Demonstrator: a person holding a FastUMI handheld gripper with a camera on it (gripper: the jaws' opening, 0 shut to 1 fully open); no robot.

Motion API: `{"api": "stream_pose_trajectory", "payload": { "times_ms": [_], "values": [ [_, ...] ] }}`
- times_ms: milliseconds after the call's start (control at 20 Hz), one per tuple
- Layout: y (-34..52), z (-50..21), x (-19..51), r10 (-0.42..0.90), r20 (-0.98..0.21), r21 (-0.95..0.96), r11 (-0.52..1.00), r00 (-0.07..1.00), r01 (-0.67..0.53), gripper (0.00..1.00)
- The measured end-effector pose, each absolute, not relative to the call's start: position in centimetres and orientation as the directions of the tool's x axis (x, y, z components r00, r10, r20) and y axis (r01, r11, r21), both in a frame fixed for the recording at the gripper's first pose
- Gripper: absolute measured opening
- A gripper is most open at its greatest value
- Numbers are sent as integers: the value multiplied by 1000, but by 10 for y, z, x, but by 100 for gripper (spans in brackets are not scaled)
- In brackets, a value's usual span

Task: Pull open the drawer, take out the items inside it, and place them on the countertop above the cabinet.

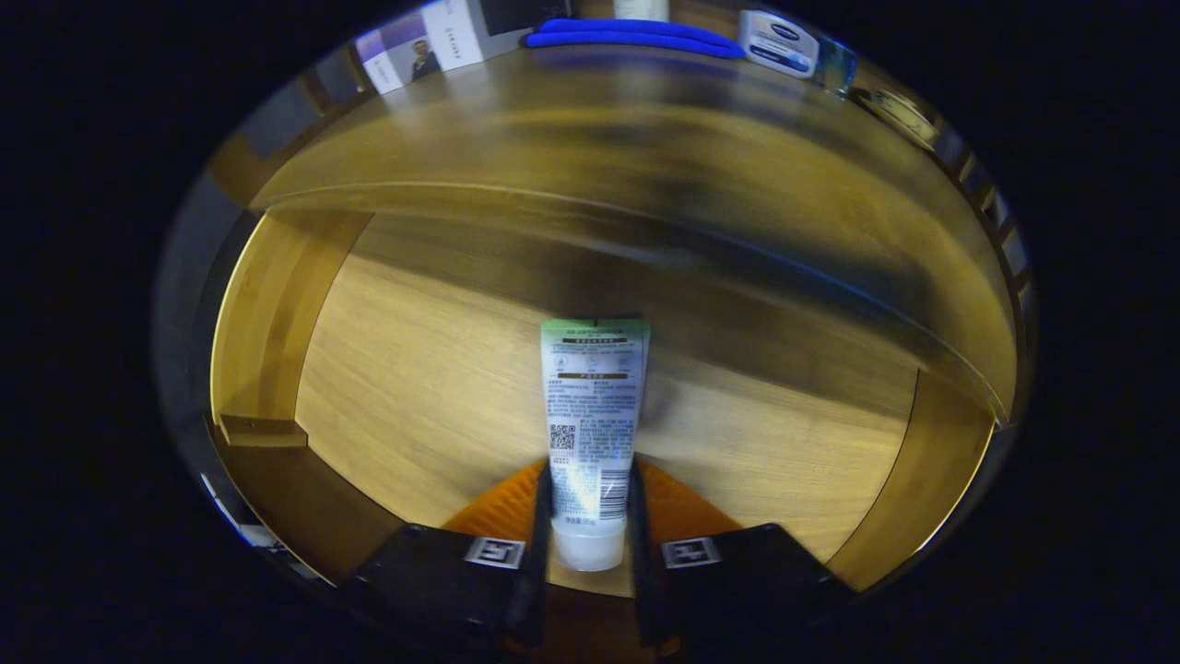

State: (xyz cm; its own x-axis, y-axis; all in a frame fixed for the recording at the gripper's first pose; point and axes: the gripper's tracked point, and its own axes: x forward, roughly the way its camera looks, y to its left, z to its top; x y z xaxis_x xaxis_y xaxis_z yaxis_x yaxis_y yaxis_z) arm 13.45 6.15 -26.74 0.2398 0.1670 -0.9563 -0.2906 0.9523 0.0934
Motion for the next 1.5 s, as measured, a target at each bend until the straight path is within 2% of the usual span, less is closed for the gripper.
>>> {"api": "stream_pose_trajectory", "payload": {
  "times_ms": [50,300,950,1250,1500],
  "values": [
    [64,-263,136,178,-949,94,947,261,-306,39],
    [69,-258,129,196,-937,73,920,289,-385,39],
    [85,-189,108,305,-869,84,867,389,-492,39],
    [90,-157,112,365,-829,127,861,424,-492,38],
    [77,-124,138,374,-789,149,886,487,-439,39]
  ]
}}
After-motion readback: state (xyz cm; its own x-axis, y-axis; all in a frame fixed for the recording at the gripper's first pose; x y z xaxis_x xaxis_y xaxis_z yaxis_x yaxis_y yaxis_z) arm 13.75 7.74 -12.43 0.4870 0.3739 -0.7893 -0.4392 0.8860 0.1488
